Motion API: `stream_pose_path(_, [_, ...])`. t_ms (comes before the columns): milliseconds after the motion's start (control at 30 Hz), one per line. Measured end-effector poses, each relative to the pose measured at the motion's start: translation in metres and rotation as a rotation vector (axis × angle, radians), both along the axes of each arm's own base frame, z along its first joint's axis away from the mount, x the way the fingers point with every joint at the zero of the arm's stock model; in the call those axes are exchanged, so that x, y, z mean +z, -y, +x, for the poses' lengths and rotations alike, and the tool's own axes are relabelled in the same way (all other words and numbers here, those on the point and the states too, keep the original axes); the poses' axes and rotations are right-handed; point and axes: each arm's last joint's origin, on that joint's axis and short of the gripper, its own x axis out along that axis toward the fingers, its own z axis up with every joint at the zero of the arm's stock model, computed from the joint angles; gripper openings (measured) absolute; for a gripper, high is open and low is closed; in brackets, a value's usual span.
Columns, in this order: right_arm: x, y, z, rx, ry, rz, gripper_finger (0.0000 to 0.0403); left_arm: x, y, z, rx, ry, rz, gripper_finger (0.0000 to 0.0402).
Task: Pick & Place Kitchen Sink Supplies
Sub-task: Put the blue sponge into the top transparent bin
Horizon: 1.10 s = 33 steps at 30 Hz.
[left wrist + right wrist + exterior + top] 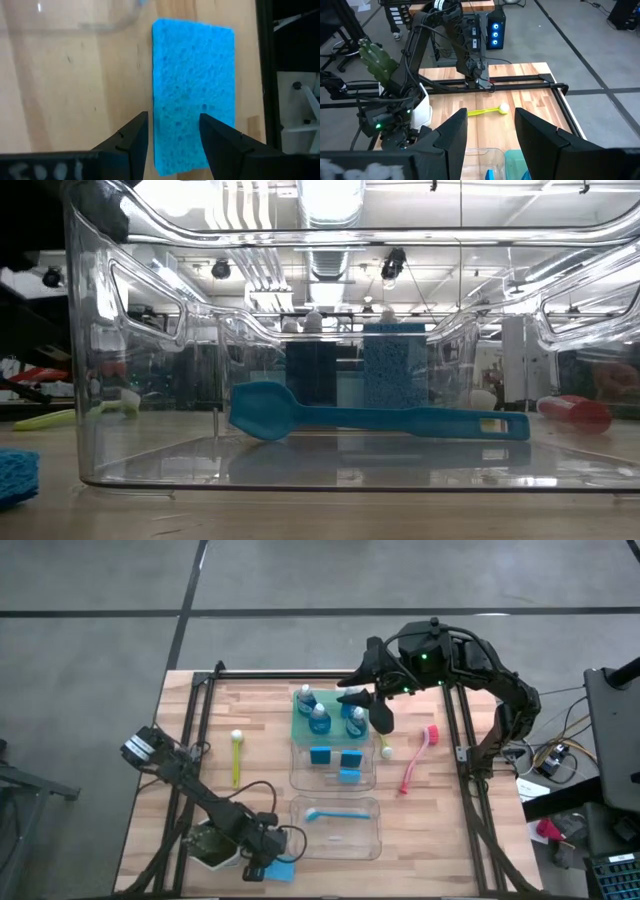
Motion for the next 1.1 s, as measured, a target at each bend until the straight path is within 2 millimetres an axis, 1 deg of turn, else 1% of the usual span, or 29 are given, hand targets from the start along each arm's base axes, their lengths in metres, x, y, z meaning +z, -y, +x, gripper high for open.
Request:
stream_pose_path(133, [0.000,0.001,0.000,-0.019,-0.001,-0.009,0.0162,-0.005,-0.002,-0.003,0.005,-0.011,0.005,0.0158])
stream_pose_path(233, [0.000,0.001,0.000,-0.021,-0.001,-0.010,0.0162,-0.006,-0.002,-0.003,-0.005,-0.009,0.009,0.0132])
stream_pose_path(300, [0.000,0.001,0.000,-0.022,-0.001,-0.011,0.0162,-0.006,-0.002,-0.003,-0.007,-0.008,0.010,0.0103])
stream_pose_path(433, [0.000,0.001,0.000,-0.023,-0.001,-0.011,0.0162,-0.004,-0.001,-0.003,-0.024,-0.021,-0.014,0.0027])
stream_pose_path(467, [0.000,0.001,0.000,-0.023,-0.001,-0.011,0.0162,-0.002,0.000,-0.003,-0.031,-0.027,-0.026,0.0014])
stream_pose_path(667, [0.000,0.002,0.000,-0.025,0.002,-0.015,0.0162,0.010,0.001,0.000,-0.030,-0.070,-0.029,0.0002])
stream_pose_path(800, [0.001,0.002,0.000,-0.023,0.012,-0.023,0.0162,0.025,0.001,-0.002,-0.037,-0.068,-0.059,0.0001])
stream_pose_path(900, [0.002,0.003,0.001,-0.025,0.020,-0.022,0.0162,0.041,-0.002,-0.006,-0.027,-0.081,-0.100,0.0000])
stream_pose_path(1100, [0.002,0.003,0.001,-0.025,0.021,-0.023,0.0162,0.086,-0.013,-0.019,0.042,-0.017,-0.152,0.0000])
